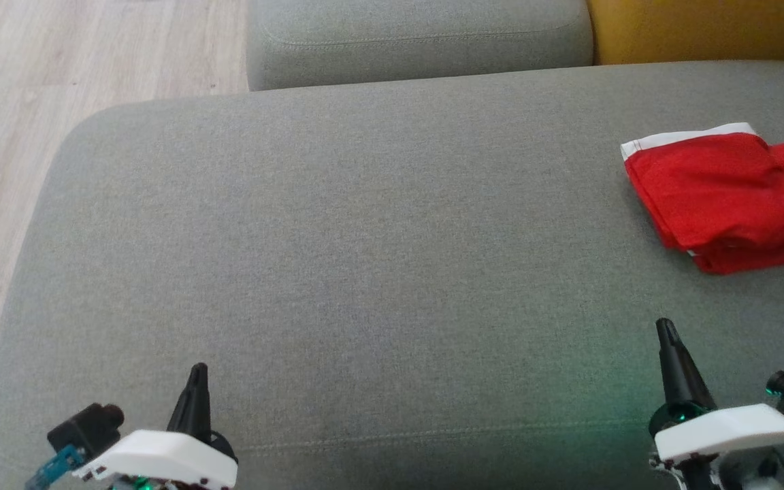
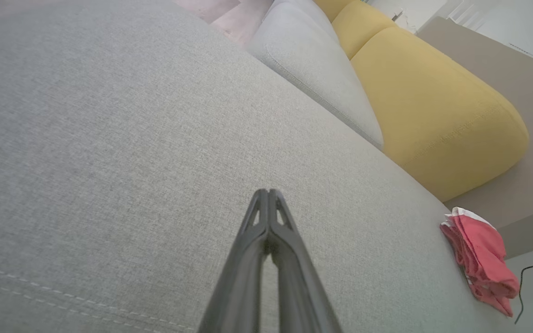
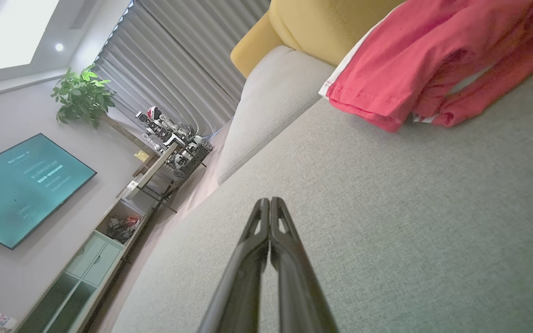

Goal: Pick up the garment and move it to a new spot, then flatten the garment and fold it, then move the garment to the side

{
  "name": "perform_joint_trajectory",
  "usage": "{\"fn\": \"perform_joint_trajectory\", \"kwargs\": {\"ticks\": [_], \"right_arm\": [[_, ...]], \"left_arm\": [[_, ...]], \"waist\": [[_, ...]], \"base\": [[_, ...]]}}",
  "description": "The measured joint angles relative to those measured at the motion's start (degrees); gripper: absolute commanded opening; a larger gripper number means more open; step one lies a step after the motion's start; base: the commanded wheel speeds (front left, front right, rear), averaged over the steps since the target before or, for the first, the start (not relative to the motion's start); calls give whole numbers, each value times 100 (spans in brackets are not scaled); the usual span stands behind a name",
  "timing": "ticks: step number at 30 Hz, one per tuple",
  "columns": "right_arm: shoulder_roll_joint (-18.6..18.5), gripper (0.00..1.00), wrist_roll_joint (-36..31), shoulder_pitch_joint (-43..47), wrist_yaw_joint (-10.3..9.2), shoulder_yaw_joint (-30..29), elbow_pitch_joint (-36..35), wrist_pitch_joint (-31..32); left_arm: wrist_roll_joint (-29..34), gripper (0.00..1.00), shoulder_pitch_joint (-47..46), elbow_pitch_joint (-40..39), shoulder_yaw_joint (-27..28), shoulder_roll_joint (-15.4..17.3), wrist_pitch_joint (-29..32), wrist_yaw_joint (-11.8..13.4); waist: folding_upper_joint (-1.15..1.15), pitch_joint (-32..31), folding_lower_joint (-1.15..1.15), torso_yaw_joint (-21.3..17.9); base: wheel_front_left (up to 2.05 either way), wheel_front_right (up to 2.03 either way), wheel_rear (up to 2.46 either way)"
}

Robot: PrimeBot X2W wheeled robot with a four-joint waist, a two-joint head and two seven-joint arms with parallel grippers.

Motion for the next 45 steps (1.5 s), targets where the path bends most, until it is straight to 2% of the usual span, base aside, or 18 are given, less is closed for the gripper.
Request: {"fn": "perform_joint_trajectory", "kwargs": {"ticks": [45], "right_arm": [[-46,0,2989,-467,-1,-153,305,686]], "left_arm": [[-3101,0,-536,452,799,-131,667,-779]], "waist": [[0,56,0,12]], "base": [[0,0,0]]}}
